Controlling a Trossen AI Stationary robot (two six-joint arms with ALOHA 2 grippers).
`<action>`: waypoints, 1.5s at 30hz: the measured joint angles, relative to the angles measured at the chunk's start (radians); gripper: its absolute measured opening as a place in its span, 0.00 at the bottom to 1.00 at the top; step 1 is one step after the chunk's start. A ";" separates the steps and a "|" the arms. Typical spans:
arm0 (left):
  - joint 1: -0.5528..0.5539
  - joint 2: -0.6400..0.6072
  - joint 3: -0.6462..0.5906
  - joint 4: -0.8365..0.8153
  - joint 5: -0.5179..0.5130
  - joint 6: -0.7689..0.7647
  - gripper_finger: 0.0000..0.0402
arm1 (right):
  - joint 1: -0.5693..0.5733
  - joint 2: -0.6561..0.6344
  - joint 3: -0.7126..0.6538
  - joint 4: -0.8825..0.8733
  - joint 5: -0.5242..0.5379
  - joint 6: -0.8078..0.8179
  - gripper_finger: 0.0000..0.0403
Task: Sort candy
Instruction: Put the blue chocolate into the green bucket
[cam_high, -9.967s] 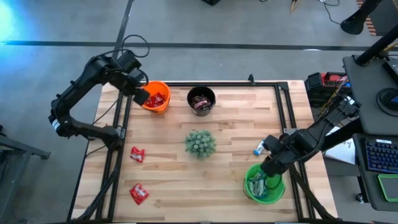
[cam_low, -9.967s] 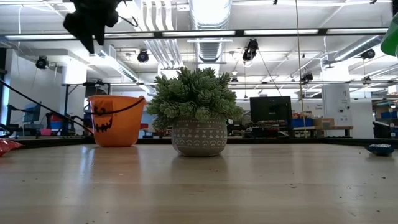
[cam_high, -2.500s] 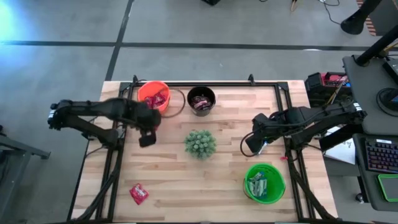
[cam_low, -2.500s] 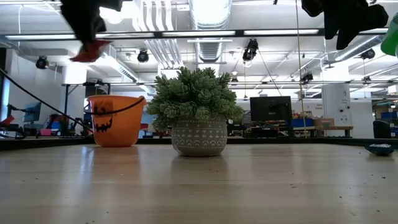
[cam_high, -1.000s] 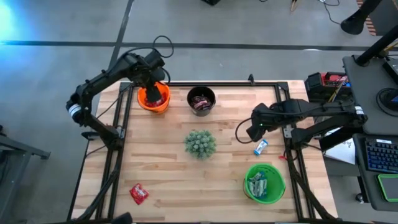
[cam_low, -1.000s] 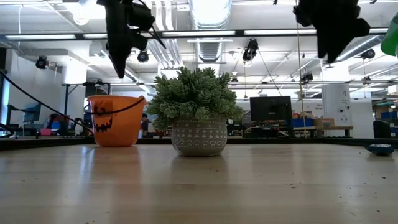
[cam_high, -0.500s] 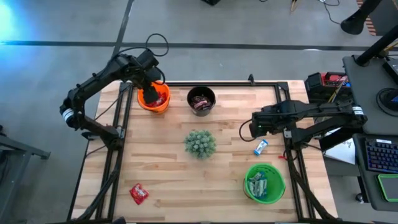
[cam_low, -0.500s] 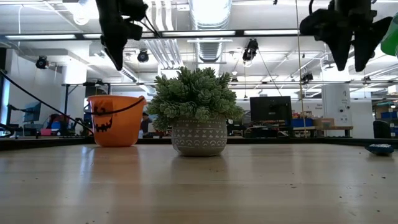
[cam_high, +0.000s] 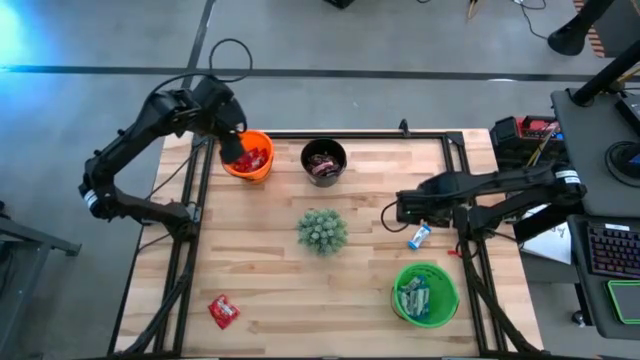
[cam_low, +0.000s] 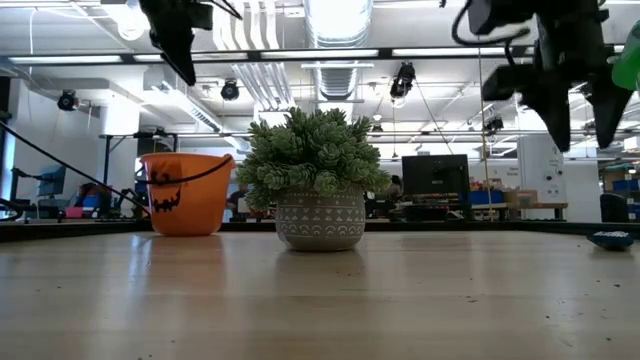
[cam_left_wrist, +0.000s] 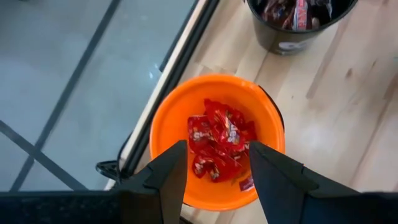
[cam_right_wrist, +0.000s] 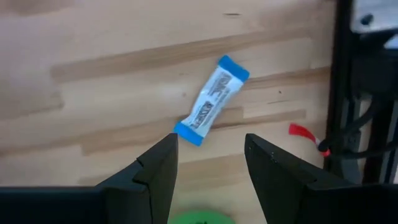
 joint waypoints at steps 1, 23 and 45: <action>0.000 -0.006 0.000 0.004 0.000 0.002 0.39 | 0.000 0.001 -0.015 0.004 0.000 0.030 0.44; 0.000 -0.010 -0.005 0.007 -0.002 0.042 0.39 | 0.000 0.000 -0.218 0.172 -0.014 0.351 0.44; 0.000 -0.010 -0.005 0.004 -0.001 0.046 0.39 | 0.000 0.005 -0.487 0.541 -0.057 0.434 0.44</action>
